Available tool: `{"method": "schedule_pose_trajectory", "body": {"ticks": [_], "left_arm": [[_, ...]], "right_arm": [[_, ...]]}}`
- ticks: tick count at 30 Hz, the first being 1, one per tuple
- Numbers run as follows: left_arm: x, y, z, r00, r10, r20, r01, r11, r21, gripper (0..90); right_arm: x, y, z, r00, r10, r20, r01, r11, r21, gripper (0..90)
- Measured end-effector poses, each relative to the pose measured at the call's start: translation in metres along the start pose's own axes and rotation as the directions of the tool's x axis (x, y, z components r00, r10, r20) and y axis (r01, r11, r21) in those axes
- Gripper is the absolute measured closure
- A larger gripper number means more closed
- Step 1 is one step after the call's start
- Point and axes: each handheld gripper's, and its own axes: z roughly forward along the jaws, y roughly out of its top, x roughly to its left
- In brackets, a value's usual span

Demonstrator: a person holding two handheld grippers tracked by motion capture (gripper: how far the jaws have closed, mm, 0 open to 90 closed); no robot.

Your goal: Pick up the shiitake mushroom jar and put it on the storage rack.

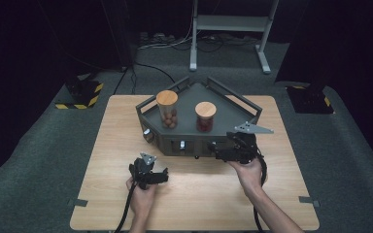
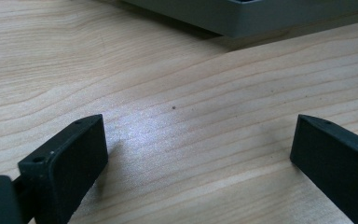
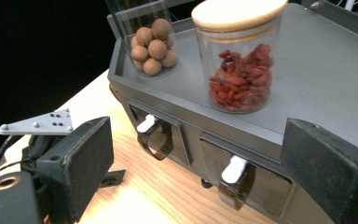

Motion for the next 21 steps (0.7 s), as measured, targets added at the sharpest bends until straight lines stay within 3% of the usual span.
{"method": "schedule_pose_trajectory", "body": {"ticks": [12, 17, 21], "left_arm": [[0.0, 0.0, 0.0, 1.0, -0.001, 0.001, 0.001, 1.0, -0.001, 3.8], [0.0, 0.0, 0.0, 1.0, -0.004, 0.001, 0.004, 1.0, -0.002, 3.8], [0.0, 0.0, 0.0, 1.0, -0.001, 0.002, 0.001, 1.0, 0.001, 3.8]], "right_arm": [[-0.013, -0.008, -0.008, 0.9977, -0.028, 0.062, 0.027, 1.0, 0.008, 8.3], [-0.018, -0.011, -0.01, 0.9974, -0.026, 0.068, 0.026, 1.0, 0.0, 7.6], [-0.02, -0.013, -0.01, 0.9959, -0.049, 0.076, 0.051, 0.998, -0.021, 5.9]]}}
